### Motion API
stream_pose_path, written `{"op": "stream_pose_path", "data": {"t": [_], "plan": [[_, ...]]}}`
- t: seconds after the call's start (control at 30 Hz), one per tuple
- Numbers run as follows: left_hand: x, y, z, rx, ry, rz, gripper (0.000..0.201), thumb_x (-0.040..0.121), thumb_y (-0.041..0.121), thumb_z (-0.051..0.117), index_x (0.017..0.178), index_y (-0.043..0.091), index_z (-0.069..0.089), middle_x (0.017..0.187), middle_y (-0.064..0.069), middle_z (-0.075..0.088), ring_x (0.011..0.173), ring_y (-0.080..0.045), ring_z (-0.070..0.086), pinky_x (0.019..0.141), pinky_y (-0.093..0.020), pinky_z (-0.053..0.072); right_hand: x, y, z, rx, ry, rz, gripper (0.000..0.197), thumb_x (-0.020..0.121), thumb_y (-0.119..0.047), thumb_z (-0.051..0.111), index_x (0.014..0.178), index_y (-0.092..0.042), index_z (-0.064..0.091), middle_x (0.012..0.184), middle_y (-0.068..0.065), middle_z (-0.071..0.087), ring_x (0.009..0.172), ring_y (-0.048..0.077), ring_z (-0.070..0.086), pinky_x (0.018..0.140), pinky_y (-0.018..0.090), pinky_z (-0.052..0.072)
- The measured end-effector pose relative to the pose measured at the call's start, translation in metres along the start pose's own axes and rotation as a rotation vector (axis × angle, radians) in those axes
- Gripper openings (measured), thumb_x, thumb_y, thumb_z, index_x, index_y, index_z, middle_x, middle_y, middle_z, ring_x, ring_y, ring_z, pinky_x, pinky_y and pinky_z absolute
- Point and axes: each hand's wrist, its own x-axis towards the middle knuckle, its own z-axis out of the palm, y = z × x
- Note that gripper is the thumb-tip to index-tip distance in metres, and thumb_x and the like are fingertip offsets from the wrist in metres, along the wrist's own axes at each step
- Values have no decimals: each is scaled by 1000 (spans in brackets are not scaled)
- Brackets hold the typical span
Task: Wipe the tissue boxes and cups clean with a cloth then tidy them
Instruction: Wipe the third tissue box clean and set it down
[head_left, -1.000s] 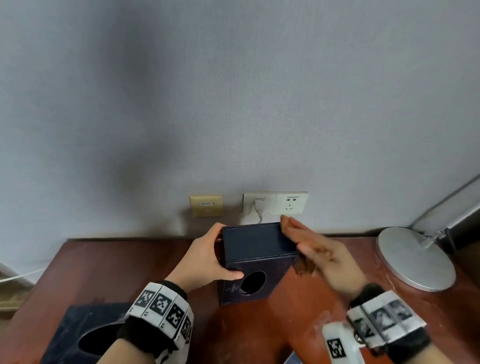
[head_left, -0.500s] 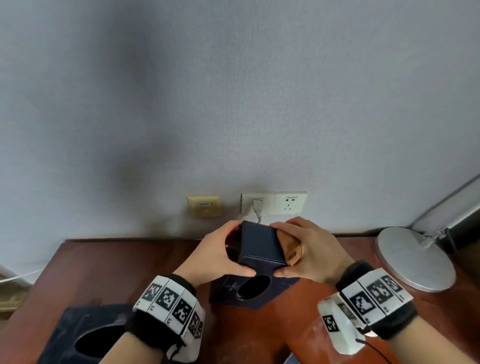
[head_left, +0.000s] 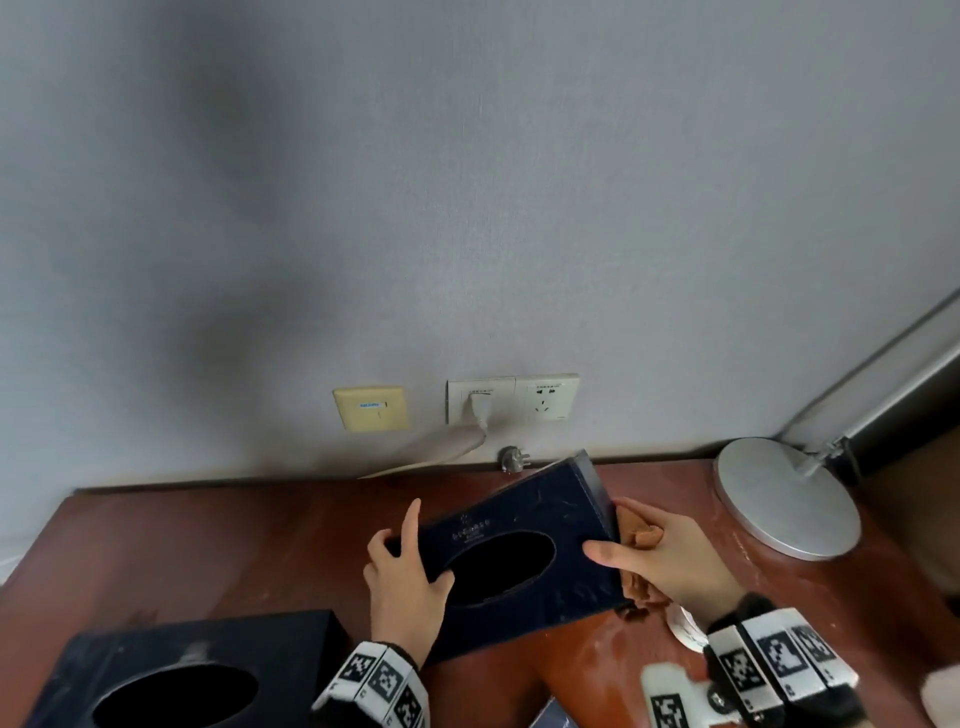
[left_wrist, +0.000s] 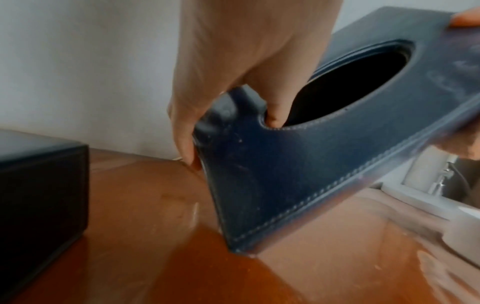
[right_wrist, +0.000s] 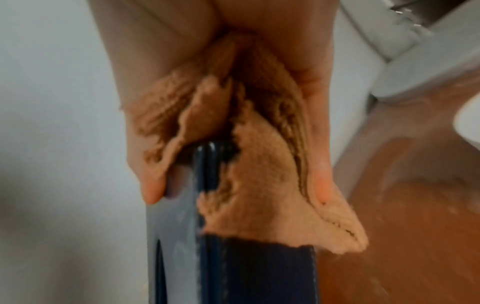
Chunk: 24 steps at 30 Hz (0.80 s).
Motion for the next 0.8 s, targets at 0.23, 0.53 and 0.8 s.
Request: {"op": "stream_pose_path", "data": {"t": [0.23,0.53,0.8], "plan": [[2,-9,-16,343,-69,-22,72,90,31,56,147,38,13,142,-7,22,123,-27,30,95,-34,45,14,47,22,233,-63,320,23,75,-27,75,93,-13,74,48,10,41,46,20,36,56,31,43],[10,-4,-33,586,-106,-71,64,91,34,55,145,34,20,140,-9,27,122,-29,36,87,-31,47,24,40,16,-282,103,19,40,66,-33,81,98,-34,57,85,-13,64,81,7,59,75,17,43],[-2,-12,-20,700,-153,-46,63,92,36,55,145,32,20,136,-8,29,121,-26,36,86,-29,47,31,64,46,-458,-103,18,65,64,-29,81,123,-31,55,113,-10,65,108,10,59,94,21,44]]}}
